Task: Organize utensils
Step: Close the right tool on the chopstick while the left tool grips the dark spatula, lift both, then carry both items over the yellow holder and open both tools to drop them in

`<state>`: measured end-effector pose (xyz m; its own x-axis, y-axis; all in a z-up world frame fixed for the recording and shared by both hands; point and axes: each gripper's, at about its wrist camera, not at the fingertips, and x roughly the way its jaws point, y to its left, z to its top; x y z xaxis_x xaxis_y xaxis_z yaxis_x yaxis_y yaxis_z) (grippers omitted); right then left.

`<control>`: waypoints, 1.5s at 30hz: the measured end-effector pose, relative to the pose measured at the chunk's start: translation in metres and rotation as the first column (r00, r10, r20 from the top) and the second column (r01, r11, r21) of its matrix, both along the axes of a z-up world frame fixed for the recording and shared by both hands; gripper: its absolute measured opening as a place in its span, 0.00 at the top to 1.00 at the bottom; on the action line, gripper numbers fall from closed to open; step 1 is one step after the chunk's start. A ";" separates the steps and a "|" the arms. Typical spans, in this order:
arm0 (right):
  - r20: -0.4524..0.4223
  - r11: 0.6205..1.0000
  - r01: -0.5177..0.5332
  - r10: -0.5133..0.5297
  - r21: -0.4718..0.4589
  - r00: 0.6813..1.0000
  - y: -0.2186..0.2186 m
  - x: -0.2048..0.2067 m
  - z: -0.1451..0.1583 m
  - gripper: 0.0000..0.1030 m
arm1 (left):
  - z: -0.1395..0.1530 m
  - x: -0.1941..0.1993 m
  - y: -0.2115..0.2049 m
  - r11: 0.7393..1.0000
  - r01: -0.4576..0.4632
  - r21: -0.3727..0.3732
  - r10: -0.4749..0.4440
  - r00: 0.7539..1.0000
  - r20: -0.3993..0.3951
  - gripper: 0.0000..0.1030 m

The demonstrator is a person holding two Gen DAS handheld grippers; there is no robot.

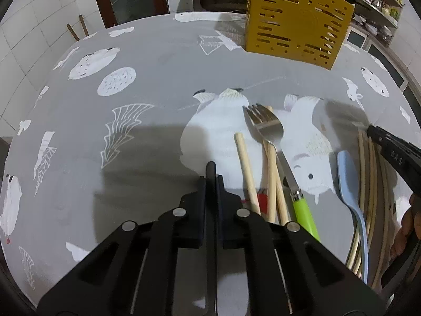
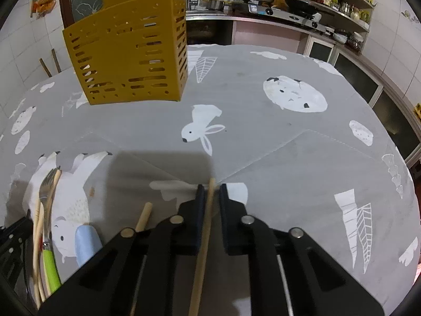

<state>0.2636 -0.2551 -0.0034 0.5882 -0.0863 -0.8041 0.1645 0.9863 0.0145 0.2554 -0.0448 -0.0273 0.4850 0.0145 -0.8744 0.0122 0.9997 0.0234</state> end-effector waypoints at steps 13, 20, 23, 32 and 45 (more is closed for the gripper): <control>0.188 0.998 -0.019 0.008 0.057 0.982 -0.001 -0.029 0.053 0.94 | 0.040 0.005 -0.004 0.999 0.036 -0.006 -0.035 0.988 0.148 0.99; 0.315 0.996 -0.063 0.038 0.069 0.948 0.007 -0.047 0.085 0.94 | 0.079 -0.005 -0.008 0.997 0.071 -0.002 -0.068 0.958 0.278 0.99; 0.367 0.995 -0.073 0.041 0.075 0.929 0.008 -0.055 0.096 0.94 | 0.096 -0.010 -0.004 0.997 0.076 -0.015 -0.067 0.939 0.337 0.99; 0.473 0.995 -0.081 0.041 0.065 0.880 0.012 -0.070 0.120 0.94 | 0.138 -0.023 0.013 0.995 0.086 -0.056 -0.051 0.888 0.458 0.98; 0.542 0.997 -0.079 0.067 0.000 0.838 0.021 -0.079 0.134 0.94 | 0.147 -0.024 0.018 0.995 0.091 -0.047 -0.055 0.864 0.500 0.98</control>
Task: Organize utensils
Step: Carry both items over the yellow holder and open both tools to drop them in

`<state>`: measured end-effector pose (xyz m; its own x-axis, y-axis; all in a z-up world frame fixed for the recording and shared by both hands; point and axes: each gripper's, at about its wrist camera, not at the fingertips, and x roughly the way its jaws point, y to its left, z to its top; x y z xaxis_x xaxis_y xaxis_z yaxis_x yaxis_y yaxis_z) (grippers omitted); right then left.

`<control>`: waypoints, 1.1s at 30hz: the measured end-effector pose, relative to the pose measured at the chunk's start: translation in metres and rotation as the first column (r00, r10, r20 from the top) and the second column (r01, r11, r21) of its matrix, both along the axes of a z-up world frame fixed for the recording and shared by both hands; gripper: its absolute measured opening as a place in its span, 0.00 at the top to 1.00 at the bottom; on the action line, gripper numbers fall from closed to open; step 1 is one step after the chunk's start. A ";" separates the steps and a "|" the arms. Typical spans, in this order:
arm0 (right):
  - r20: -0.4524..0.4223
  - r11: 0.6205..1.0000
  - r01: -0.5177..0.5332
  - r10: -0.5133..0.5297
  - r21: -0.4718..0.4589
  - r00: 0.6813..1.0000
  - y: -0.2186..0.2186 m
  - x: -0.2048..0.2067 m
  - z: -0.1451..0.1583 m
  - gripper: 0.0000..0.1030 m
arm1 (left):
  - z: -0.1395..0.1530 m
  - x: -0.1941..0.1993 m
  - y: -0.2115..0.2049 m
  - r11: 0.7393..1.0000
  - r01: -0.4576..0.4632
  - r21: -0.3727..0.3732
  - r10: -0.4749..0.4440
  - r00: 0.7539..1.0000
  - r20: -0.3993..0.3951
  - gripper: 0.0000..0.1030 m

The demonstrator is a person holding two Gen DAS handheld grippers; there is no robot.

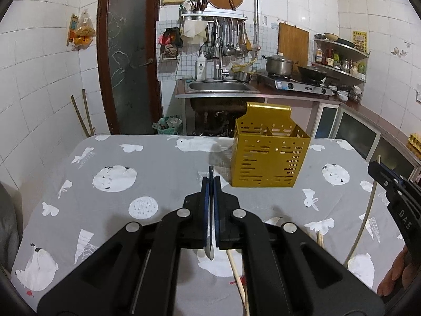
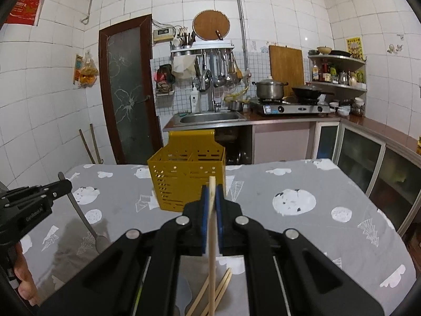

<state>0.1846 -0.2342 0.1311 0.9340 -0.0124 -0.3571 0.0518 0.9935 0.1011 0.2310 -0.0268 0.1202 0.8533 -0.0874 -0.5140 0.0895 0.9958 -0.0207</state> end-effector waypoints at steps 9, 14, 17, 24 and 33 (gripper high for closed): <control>0.085 1.000 0.011 -0.014 0.028 0.996 -0.017 0.019 0.044 0.94 | 0.035 0.017 -0.010 0.998 0.055 0.002 -0.055 0.997 0.045 0.98; 0.116 0.999 0.015 -0.020 0.044 0.993 -0.026 0.045 0.069 0.94 | 0.071 0.036 -0.023 0.996 0.084 0.012 -0.084 0.992 0.094 0.98; 0.144 0.998 0.027 -0.036 0.060 0.989 -0.032 0.065 0.089 0.94 | 0.093 0.052 -0.032 0.995 0.098 0.012 -0.098 0.986 0.136 0.98; 0.234 0.997 0.051 -0.064 0.060 0.970 -0.026 0.108 0.123 0.94 | 0.133 0.093 -0.054 0.990 0.140 -0.002 -0.136 0.965 0.225 0.98; 0.278 0.996 0.067 -0.081 0.058 0.957 -0.019 0.167 0.119 0.94 | 0.111 0.153 -0.075 0.983 0.182 0.002 -0.179 0.963 0.200 0.98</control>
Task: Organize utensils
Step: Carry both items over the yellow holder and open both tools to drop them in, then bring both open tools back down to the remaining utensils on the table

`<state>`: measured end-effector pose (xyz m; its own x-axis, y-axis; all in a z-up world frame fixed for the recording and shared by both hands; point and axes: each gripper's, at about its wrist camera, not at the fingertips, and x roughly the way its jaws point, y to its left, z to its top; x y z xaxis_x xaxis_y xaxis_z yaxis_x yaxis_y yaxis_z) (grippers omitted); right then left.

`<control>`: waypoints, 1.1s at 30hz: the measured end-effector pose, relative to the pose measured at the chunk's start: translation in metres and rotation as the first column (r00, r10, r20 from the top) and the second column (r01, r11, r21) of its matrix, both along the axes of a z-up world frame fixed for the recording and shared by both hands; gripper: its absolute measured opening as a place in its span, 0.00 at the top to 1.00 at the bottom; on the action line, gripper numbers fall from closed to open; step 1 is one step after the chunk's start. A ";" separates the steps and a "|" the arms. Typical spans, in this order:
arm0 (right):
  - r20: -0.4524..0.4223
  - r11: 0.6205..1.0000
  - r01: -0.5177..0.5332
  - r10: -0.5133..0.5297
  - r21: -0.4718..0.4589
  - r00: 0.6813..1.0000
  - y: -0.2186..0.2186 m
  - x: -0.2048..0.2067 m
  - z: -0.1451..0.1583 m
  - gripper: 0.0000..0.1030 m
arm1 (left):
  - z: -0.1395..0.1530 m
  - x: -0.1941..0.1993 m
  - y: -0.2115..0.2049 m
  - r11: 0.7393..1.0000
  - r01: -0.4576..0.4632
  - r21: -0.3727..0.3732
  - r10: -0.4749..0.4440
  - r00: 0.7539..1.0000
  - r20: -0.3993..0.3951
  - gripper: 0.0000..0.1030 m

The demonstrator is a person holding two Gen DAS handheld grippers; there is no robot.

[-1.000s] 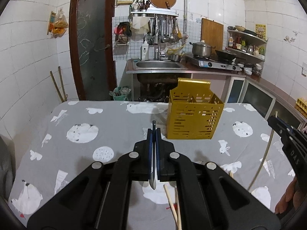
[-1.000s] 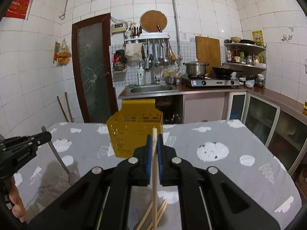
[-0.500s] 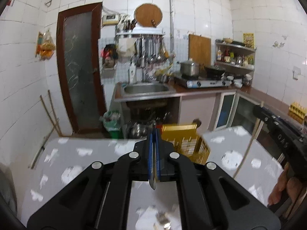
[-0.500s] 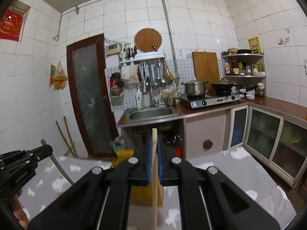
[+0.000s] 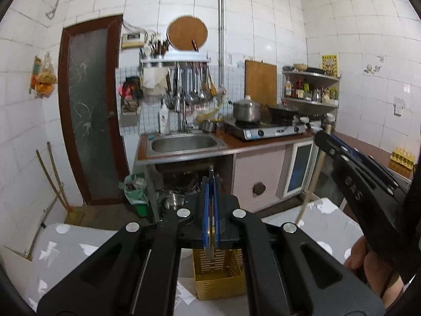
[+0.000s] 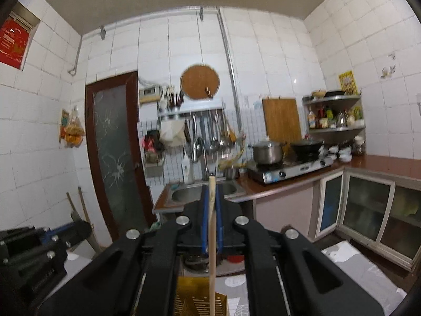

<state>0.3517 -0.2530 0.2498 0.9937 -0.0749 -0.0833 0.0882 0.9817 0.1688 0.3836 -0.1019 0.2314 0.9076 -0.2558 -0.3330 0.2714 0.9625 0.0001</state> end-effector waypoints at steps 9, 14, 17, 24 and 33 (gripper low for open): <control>-0.111 0.999 -0.031 0.034 0.027 0.993 -0.007 0.033 -0.060 0.94 | -0.078 0.042 0.000 0.999 0.008 0.033 -0.003 0.992 -0.129 0.98; -0.145 0.998 -0.047 0.054 0.049 0.988 -0.013 0.018 -0.061 0.93 | -0.074 0.031 0.021 0.999 -0.030 0.029 0.034 0.991 -0.127 0.96; -0.165 0.998 -0.036 0.044 0.049 0.985 -0.018 0.002 -0.054 0.62 | -0.059 0.006 0.037 0.997 -0.065 0.031 0.068 0.993 -0.094 0.55; -0.251 0.998 -0.050 0.060 0.049 0.966 -0.020 -0.050 -0.058 0.43 | -0.043 -0.071 0.074 0.988 -0.145 0.046 0.146 0.989 -0.016 0.05; -0.421 0.995 -0.090 0.096 0.034 0.902 -0.006 -0.109 -0.113 0.38 | -0.088 -0.108 0.104 0.987 -0.147 0.066 0.156 0.970 -0.186 0.05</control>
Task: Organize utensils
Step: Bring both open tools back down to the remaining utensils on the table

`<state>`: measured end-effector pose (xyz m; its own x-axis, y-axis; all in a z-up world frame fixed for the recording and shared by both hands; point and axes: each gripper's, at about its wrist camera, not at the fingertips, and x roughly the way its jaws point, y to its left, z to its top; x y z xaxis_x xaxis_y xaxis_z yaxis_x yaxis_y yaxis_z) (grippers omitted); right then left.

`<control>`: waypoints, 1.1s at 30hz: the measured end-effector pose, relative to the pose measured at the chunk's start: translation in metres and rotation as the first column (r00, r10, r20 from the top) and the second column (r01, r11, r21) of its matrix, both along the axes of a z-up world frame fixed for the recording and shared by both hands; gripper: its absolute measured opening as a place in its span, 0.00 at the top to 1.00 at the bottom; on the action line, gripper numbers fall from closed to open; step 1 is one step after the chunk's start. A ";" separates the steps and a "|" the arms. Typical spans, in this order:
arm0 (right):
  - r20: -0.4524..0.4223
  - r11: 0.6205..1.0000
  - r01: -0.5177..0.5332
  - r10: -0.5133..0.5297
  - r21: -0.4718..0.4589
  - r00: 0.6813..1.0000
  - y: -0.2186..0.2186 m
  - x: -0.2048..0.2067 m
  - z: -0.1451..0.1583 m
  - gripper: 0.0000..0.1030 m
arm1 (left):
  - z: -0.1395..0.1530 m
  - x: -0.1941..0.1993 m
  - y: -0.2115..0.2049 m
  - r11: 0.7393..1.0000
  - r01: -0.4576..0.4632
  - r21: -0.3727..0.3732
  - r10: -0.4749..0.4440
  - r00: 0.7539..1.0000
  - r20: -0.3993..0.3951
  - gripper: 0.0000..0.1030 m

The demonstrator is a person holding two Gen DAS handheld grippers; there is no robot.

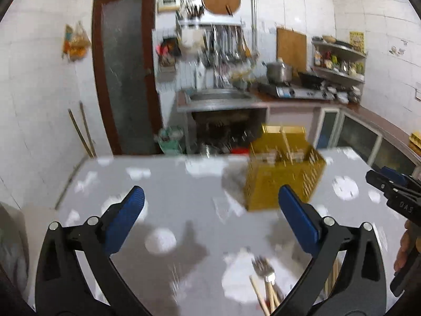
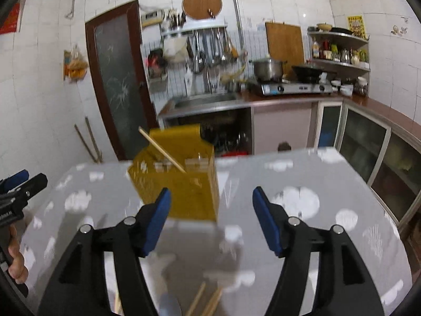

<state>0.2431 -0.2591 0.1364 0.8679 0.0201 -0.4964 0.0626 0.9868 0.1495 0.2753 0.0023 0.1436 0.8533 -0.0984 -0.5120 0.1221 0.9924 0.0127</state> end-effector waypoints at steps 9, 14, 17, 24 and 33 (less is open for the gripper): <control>-0.157 0.999 0.048 -0.045 0.015 0.986 0.001 -0.016 -0.071 0.38 | -0.083 -0.018 0.004 1.000 -0.027 0.008 0.028 0.986 -0.164 0.05; -0.259 0.996 0.087 -0.079 0.020 0.963 -0.005 -0.018 -0.107 0.38 | -0.123 -0.018 -0.003 0.999 -0.036 0.023 0.040 0.965 -0.258 0.05; -0.298 0.993 0.116 -0.102 0.028 0.949 -0.012 -0.021 -0.125 0.38 | -0.139 -0.014 -0.008 0.998 -0.045 0.031 0.053 0.952 -0.303 0.05; -0.320 0.990 0.135 -0.117 0.032 0.940 -0.013 -0.024 -0.141 0.38 | -0.166 -0.005 -0.017 0.998 -0.052 0.042 0.064 0.927 -0.369 0.05; -0.332 0.993 0.117 -0.101 0.030 0.938 -0.001 -0.024 -0.139 0.39 | -0.174 0.000 -0.017 0.997 -0.056 0.050 0.071 0.916 -0.394 0.05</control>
<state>0.2191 -0.2598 -0.0030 0.6543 -0.0341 -0.7554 0.2229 0.9633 0.1495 0.2748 -0.0151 -0.0307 0.5841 -0.0250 -0.8113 0.0614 0.9980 0.0135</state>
